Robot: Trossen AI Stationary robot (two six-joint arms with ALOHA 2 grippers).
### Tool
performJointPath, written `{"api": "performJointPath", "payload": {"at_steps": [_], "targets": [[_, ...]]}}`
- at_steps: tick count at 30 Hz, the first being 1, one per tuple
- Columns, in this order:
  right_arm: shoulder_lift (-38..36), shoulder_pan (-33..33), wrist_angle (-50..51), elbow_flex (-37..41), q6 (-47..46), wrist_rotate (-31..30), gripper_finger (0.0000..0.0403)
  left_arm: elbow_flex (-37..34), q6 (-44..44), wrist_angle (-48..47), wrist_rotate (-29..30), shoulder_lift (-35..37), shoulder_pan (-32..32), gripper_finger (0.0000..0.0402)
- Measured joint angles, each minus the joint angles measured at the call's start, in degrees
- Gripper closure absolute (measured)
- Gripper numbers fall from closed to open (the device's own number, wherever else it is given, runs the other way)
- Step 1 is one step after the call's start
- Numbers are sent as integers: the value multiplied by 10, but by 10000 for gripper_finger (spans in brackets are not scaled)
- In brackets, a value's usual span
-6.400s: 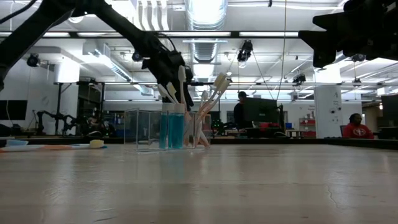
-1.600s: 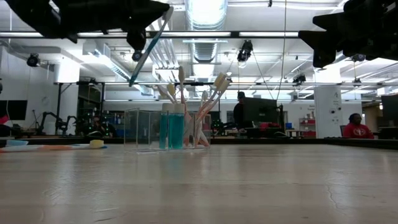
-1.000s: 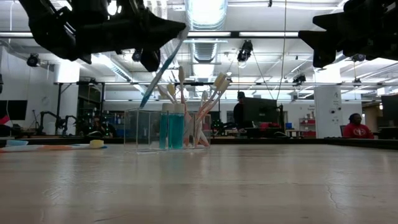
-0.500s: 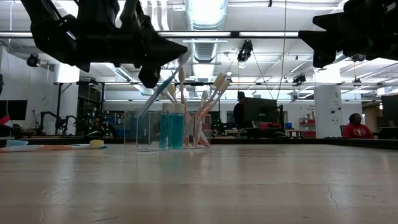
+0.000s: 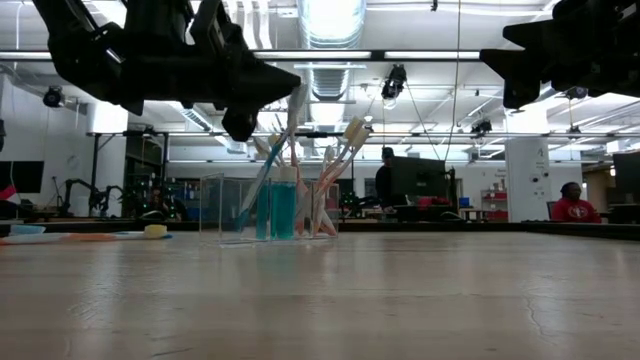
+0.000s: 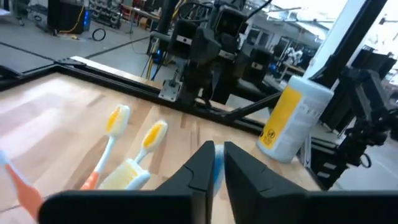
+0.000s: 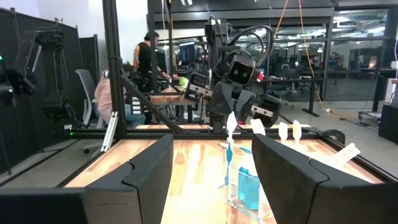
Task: Pick & Place toothbrushing station
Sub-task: Put the blue toothbrush into the transparent organizer
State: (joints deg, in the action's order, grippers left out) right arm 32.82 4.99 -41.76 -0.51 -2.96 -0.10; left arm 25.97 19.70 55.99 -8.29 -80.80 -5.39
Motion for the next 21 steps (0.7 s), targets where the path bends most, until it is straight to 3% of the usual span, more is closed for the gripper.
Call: {"api": "performJointPath", "payload": {"at_steps": [9, 14, 17, 21], "targets": [[0, 0, 0, 0, 0, 0, 188, 0, 22, -2, -6, 17, 0, 275], [0, 0, 0, 0, 1, 0, 188, 3, 24, -9, -6, 60, -2, 251], [0, 0, 0, 0, 0, 0, 188, 17, 10, -77, 26, 107, -2, 251], [0, 0, 0, 0, 0, 0, 188, 81, -3, -298, 79, 168, -2, 250]]}}
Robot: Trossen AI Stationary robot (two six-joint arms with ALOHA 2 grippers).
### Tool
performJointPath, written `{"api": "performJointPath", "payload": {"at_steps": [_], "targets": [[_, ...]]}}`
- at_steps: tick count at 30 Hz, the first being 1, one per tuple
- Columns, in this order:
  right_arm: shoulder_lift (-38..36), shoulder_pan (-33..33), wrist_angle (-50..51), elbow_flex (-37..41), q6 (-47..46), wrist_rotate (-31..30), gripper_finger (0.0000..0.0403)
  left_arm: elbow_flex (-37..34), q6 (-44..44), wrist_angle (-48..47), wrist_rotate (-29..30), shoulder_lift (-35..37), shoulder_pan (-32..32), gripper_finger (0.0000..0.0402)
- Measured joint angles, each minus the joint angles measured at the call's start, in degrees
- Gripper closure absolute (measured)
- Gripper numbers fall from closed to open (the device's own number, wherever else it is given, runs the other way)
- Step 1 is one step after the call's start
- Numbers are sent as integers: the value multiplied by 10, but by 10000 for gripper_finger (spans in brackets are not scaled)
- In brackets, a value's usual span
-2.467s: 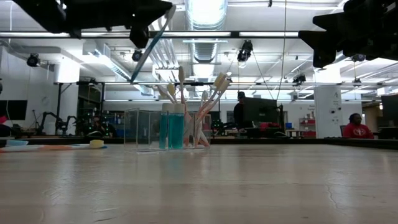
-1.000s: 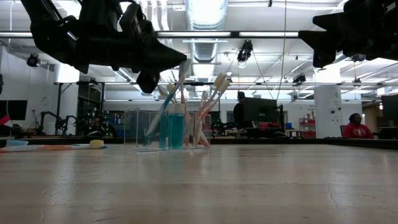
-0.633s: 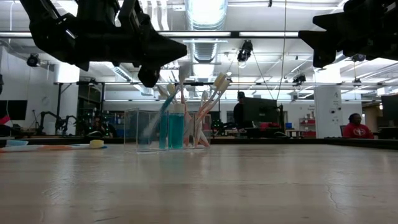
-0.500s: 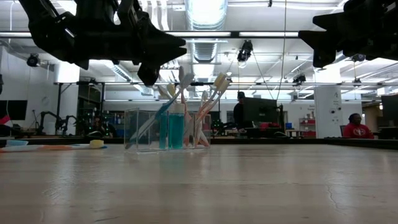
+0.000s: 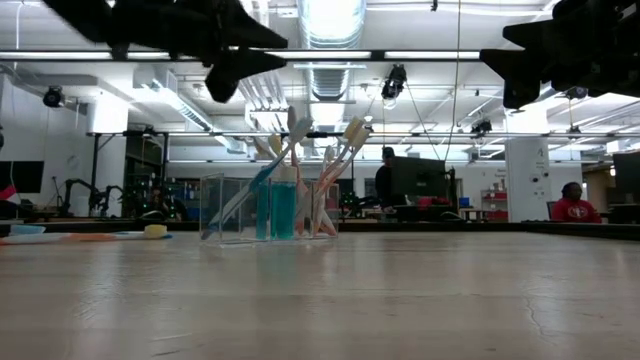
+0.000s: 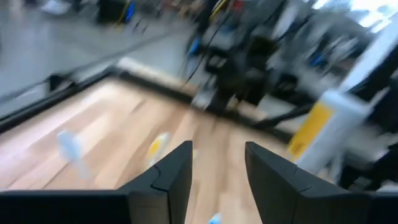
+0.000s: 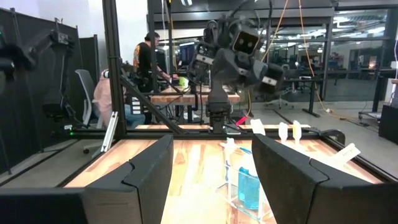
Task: Pick & Place toothbrushing station
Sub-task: Put the blue toothbrush into the transparent organizer
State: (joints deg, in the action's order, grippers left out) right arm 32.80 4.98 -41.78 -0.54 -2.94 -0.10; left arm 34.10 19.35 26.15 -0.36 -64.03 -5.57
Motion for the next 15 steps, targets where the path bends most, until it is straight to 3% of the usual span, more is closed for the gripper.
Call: {"api": "performJointPath", "payload": {"at_steps": [7, 11, 15], "targets": [[0, 0, 0, 0, 1, 0, 188, 188, 14, -469, 120, 19, 5, 250], [0, 0, 0, 0, 1, 0, 188, 237, 125, -634, 202, 16, 5, 250], [0, 0, 0, 0, 1, 0, 188, 241, 247, -729, 220, 23, 4, 250]]}}
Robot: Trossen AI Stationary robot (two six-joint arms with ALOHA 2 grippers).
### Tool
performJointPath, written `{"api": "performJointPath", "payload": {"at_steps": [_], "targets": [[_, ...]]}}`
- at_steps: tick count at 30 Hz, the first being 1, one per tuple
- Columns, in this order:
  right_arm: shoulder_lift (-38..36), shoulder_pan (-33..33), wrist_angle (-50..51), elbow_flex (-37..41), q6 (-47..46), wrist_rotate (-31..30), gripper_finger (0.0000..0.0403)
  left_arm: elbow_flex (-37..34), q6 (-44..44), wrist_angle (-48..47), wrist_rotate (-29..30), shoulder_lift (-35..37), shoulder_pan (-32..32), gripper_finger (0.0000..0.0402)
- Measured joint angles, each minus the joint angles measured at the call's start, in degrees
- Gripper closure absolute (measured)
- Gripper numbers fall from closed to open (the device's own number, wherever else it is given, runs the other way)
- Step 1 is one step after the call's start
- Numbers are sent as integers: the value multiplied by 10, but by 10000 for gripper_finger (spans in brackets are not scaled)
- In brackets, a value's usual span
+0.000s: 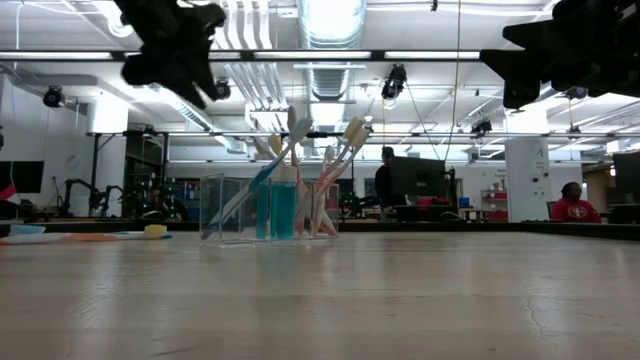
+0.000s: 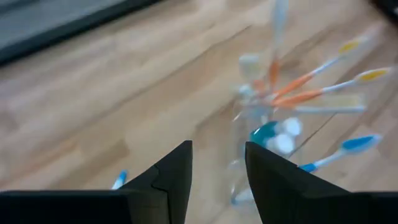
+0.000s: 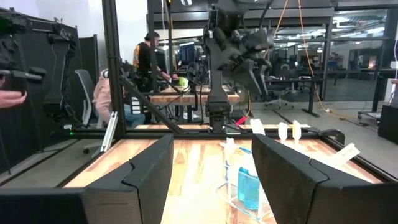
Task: Pick & Place toothbrushing station
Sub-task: Put the blue toothbrush into the transparent organizer
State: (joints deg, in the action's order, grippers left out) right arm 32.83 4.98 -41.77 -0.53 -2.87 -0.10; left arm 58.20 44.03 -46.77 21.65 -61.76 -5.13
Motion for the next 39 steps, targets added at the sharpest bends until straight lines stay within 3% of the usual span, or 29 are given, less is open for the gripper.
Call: {"api": "performJointPath", "payload": {"at_steps": [4, 10, 13, 23, 25, 30, 39], "targets": [[0, 0, 0, 0, 0, 0, 188, -5, 70, -75, -19, -8, 0, 250], [0, 0, 0, 0, 0, 0, 188, -39, 78, -85, 13, -14, -7, 250], [0, 0, 0, 0, 0, 0, 188, -68, 123, -83, 13, -14, -14, 250], [0, 0, 0, 0, -1, 0, 188, -137, 315, -114, -67, -11, -25, 250], [0, 0, 0, 0, 0, 0, 188, -137, 306, -129, -93, -9, -25, 250], [0, 0, 0, 0, 0, 0, 188, -135, 193, -157, -138, -11, -24, 250], [0, 0, 0, 0, 0, 0, 188, -136, 262, -266, -170, -11, -24, 250]]}}
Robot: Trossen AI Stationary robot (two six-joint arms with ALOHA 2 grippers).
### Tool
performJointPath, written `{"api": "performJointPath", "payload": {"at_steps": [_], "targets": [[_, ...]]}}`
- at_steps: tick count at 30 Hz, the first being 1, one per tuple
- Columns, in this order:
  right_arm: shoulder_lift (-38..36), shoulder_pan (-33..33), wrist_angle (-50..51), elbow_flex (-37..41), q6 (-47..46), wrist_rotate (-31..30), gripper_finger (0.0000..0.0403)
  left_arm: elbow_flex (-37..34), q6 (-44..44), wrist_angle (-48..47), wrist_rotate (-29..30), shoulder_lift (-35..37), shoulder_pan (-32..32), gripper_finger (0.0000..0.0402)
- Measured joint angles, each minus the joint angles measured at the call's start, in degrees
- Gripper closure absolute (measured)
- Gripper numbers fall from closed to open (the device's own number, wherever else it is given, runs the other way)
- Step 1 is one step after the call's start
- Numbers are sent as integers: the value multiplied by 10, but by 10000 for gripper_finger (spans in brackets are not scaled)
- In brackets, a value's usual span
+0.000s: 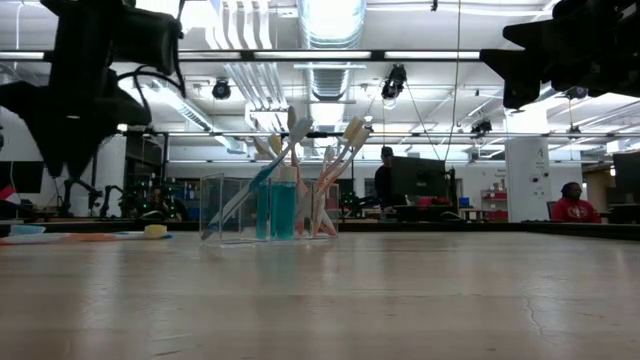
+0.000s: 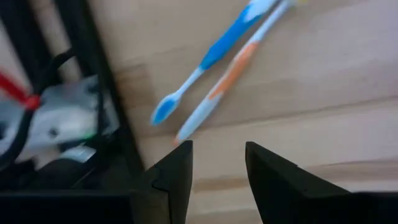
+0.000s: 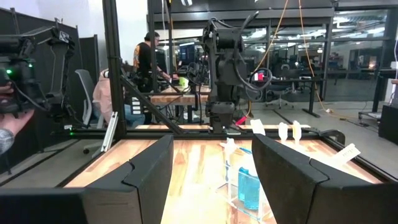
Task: Pick & Place toothbrushing station
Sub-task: Put the blue toothbrush into the transparent organizer
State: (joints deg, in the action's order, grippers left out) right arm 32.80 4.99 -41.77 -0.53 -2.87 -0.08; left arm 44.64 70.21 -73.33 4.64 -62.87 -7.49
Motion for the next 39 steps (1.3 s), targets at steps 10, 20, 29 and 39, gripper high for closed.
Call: {"api": "performJointPath", "payload": {"at_steps": [10, 20, 29, 39], "targets": [[0, 0, 0, 0, -1, 0, 188, -38, -65, -16, -6, 0, 0, 250], [0, 0, 0, 0, 0, 0, 188, -88, -242, 78, 8, -15, 0, 254], [0, 0, 0, 0, 0, 0, 188, -119, -304, 104, 13, -16, 0, 255], [0, 0, 0, 0, 0, 0, 188, -120, -336, 104, 83, -15, -4, 272]]}}
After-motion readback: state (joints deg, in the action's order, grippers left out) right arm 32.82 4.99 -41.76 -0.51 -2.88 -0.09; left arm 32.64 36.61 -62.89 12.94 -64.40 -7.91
